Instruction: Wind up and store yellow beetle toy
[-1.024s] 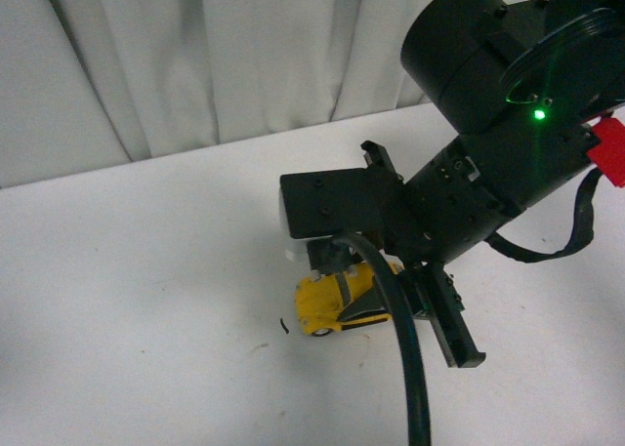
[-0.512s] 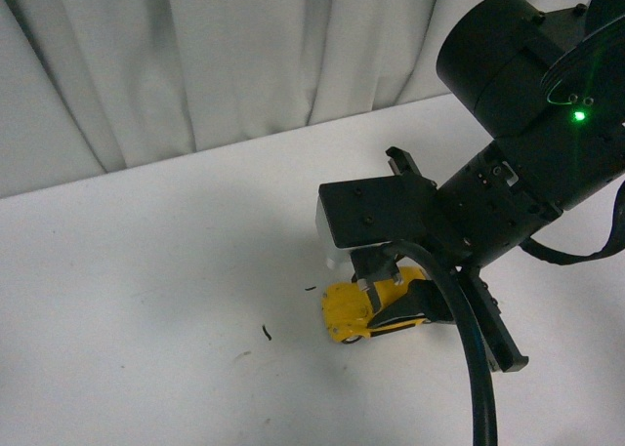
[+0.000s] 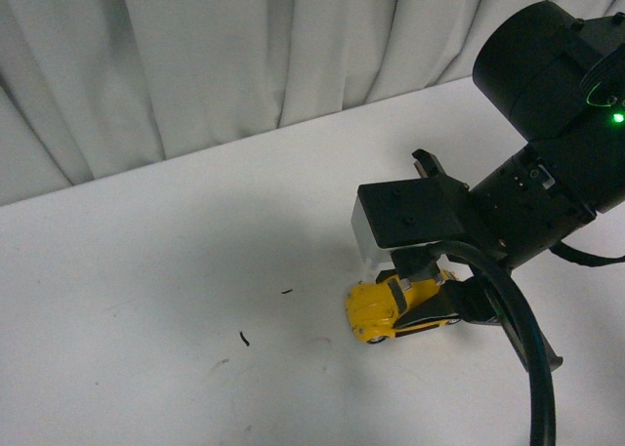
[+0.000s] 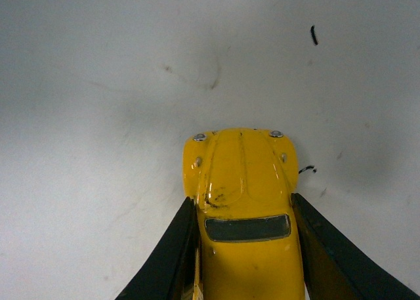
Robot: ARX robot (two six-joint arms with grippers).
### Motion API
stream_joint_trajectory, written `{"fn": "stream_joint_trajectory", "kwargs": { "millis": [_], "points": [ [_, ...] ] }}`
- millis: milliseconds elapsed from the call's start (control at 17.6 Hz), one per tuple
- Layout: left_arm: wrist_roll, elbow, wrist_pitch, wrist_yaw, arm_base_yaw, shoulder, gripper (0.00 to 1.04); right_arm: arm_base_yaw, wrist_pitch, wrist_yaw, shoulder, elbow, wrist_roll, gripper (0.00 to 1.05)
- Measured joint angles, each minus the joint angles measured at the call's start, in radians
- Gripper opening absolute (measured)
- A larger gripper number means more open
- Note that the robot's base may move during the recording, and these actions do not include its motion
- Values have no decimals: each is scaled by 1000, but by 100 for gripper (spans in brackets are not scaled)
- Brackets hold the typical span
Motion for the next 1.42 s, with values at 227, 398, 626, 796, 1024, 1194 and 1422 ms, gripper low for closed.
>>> {"fn": "stream_joint_trajectory", "kwargs": {
  "millis": [227,398,626,796,1024,1194,1422],
  "points": [
    [0,0,0,0,0,0,98,-55,-45,-2,-19,-23,-67,36],
    [0,0,0,0,0,0,98,-54,-56,1,-20,-21,-108,37],
    [0,0,0,0,0,0,98,-53,-106,69,-2,-33,-171,80],
    [0,0,0,0,0,0,98,-53,-110,74,-5,-32,-180,98],
    [0,0,0,0,0,0,98,-51,-107,74,-5,-32,-189,98],
    [0,0,0,0,0,0,98,-47,-106,77,-4,-32,-191,98],
    [0,0,0,0,0,0,98,-46,-106,77,-4,-32,-197,98]
  ]
}}
